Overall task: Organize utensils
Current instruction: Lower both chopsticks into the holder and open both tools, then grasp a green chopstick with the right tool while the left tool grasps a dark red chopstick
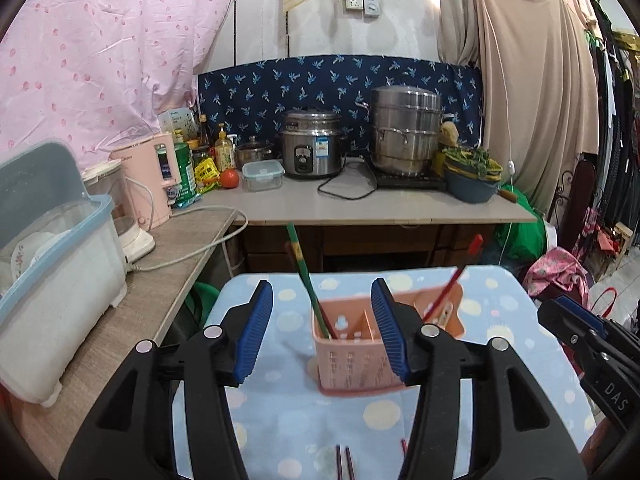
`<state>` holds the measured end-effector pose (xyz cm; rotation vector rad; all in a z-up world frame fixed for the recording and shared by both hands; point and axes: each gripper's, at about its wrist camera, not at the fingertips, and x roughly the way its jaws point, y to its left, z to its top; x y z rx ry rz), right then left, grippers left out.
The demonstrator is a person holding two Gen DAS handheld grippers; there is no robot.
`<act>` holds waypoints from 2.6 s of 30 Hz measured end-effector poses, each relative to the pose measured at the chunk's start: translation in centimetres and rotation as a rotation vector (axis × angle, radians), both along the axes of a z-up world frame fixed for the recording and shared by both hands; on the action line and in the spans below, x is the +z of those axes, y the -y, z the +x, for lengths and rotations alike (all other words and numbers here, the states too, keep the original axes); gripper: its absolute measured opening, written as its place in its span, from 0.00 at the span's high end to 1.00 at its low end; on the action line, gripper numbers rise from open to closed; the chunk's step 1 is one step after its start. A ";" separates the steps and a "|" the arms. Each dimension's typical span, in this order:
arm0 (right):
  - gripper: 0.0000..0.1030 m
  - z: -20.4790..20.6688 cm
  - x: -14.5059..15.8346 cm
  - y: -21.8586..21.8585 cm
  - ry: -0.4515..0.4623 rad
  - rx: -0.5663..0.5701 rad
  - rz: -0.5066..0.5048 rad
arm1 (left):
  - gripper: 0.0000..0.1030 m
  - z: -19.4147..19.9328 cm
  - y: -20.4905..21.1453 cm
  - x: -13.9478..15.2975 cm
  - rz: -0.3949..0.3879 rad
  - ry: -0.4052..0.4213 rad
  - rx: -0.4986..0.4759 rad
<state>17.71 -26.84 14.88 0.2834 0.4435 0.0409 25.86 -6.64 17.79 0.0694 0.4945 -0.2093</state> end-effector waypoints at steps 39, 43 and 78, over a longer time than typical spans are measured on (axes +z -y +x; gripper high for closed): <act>0.73 -15.2 -18.2 -6.8 -0.408 0.017 -0.100 | 0.50 -15.6 -4.8 -19.7 0.074 -0.367 0.010; 0.73 -15.3 -18.6 -7.0 -0.417 0.014 -0.113 | 0.49 -16.1 -4.6 -20.1 0.074 -0.376 0.000; 0.93 -16.3 -19.4 -6.8 -0.397 -0.012 -0.134 | 0.53 -18.1 -4.2 -21.7 0.065 -0.403 -0.033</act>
